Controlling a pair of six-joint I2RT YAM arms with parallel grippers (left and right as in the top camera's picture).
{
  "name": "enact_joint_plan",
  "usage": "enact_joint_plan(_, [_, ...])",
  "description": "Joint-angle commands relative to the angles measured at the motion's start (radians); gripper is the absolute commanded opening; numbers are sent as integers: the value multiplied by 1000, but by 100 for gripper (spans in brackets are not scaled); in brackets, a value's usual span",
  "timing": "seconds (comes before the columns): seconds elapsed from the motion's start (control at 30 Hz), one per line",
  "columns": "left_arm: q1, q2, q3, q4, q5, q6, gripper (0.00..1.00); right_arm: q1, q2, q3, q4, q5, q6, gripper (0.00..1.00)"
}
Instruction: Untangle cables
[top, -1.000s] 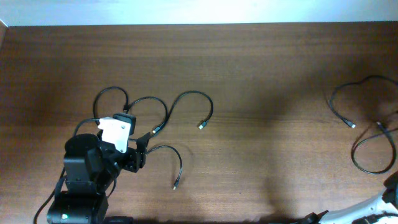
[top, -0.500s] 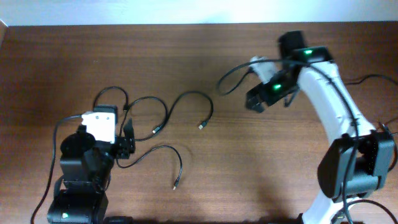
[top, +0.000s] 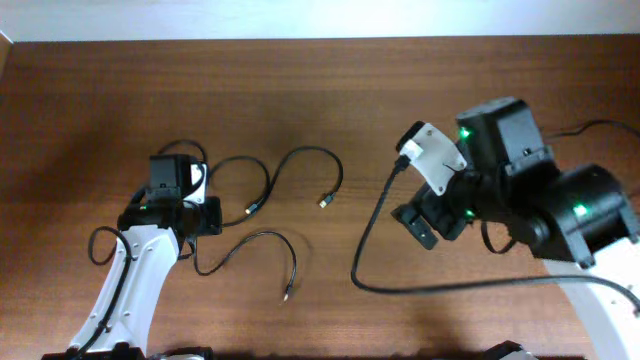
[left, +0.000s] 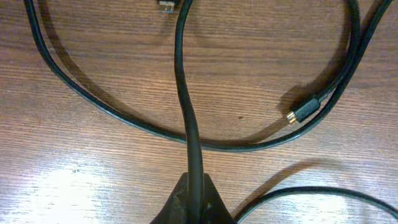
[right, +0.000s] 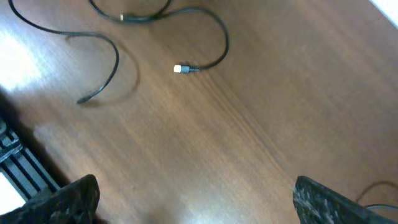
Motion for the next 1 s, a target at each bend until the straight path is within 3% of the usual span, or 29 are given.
enact_joint_plan(0.0, [3, 6, 0, -23, 206, 28, 0, -2, 46, 0, -26, 9, 43, 7])
enact_joint_plan(0.03, [3, 5, 1, 26, 418, 71, 0, -3, 45, 0, -30, 9, 47, 4])
enact_joint_plan(0.1, [-3, 5, 3, 310, 1061, 72, 0, -3, 45, 0, -48, 9, 47, 4])
enact_joint_plan(0.13, [-39, 5, 8, 607, 1307, -92, 0, -3, 45, 0, -56, 9, 47, 4])
enact_joint_plan(0.17, [-69, 5, 10, 768, 1344, -181, 0, -3, 45, 0, -69, 29, 74, 4])
enact_joint_plan(0.23, [-153, 5, 13, 1162, 1299, -305, 0, -3, 30, 0, -84, 166, 189, 4])
enact_joint_plan(0.27, [-178, 5, 13, 1228, 1191, -318, 0, -3, 3, 0, -82, 180, 193, 4])
enact_joint_plan(0.33, [-246, 8, 13, 1191, 975, -274, 0, -3, -90, 0, -86, 185, 192, 4])
enact_joint_plan(0.43, [-406, 43, 14, 1194, 792, -159, 0, -3, -196, 0, -120, 185, 192, 4])
enact_joint_plan(0.5, [-541, 45, 18, 1188, 389, -20, 0, -3, -212, 0, -172, 169, 218, 4])
enact_joint_plan(0.53, [-581, 55, 33, 1188, 287, -16, 0, -3, -212, 0, -185, 169, 219, 4])
enact_joint_plan(0.63, [-726, 235, 233, 1166, 283, 3, 0, -3, -217, 0, -197, 154, 218, 4])
enact_joint_plan(0.83, [-748, 471, 436, 1006, 345, -52, 0, -3, -247, 0, -213, 154, 226, 4])
enact_joint_plan(0.9, [-782, 577, 600, 821, 378, -51, 0, -3, -247, 0, -216, 154, 226, 4])
enact_joint_plan(0.93, [-782, 579, 602, 760, 377, -50, 44, -3, -247, 0, -216, 154, 226, 4])
enact_joint_plan(0.97, [-782, 579, 602, 713, 377, -46, 81, -3, -247, 0, -216, 154, 226, 4])
